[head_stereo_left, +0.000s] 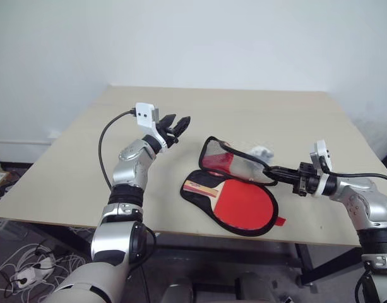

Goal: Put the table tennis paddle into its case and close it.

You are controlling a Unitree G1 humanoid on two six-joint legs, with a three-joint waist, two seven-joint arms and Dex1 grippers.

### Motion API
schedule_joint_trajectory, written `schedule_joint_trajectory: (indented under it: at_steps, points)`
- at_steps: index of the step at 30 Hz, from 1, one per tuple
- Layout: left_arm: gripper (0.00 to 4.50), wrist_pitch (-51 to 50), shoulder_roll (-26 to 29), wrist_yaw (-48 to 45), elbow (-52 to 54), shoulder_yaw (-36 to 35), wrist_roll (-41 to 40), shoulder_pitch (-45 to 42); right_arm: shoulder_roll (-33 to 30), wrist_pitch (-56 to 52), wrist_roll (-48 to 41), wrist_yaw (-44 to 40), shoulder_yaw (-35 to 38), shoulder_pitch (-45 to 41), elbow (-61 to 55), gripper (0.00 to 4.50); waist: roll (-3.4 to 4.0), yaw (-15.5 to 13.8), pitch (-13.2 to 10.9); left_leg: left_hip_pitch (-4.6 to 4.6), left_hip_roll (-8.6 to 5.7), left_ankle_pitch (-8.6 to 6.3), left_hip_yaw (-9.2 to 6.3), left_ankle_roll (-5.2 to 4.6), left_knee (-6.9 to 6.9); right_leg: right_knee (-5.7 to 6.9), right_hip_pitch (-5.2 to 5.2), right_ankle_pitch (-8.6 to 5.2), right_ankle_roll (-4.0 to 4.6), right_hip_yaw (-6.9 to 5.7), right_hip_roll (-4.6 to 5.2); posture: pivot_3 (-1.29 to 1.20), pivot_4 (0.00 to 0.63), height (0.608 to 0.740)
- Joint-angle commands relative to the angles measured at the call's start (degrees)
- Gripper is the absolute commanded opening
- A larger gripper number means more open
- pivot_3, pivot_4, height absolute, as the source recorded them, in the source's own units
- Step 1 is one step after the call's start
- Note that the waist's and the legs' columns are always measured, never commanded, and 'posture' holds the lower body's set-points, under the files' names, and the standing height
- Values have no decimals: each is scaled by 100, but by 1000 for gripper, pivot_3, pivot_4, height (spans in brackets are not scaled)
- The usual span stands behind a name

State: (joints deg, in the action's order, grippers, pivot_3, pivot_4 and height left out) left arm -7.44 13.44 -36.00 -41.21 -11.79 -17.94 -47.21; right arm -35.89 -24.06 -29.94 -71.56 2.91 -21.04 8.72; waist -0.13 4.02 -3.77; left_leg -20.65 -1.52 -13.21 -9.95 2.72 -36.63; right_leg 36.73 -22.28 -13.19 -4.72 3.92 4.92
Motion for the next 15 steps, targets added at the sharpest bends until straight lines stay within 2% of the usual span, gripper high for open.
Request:
schedule_joint_trajectory:
  at_steps: [1, 10, 11, 13, 15]
  points:
    - [3042, 104, -3, -23, 84, 31, -3, -142, -126, -213, -60, -43, -51, -16, -376, 638, -1, 1, 0, 0, 0, 0, 0, 0, 0, 0, 0, 0, 0, 0, 0, 0, 0, 740]
    - [3042, 115, -10, -37, 24, 38, 9, -178, -175, -624, -208, -87, -117, 92, -744, 3275, -14, -2, -8, -1, 1, 0, 0, 0, -1, 0, 0, 0, 0, -1, 0, 0, 0, 740]
    - [3042, 119, -11, -43, 17, 40, 12, -180, -186, -654, -218, -98, -123, 114, -781, 3457, -14, -1, -8, -1, 1, 0, 0, 0, -1, 0, 0, 0, 0, 0, 0, 0, 0, 740]
    - [3042, 132, -11, -55, -9, 46, 21, -195, -220, -655, -178, -115, -160, 176, -854, 4151, -16, 0, -10, -3, 0, 0, 1, 0, -1, -1, -2, 0, -1, 0, 0, 0, 0, 740]
    - [3042, 139, -12, -63, -22, 46, 21, -206, -239, -670, -168, -146, -175, 219, -903, 4465, -19, -2, -11, -3, 1, 0, 0, 0, -1, -1, -2, 0, -1, -1, 0, 0, 0, 740]
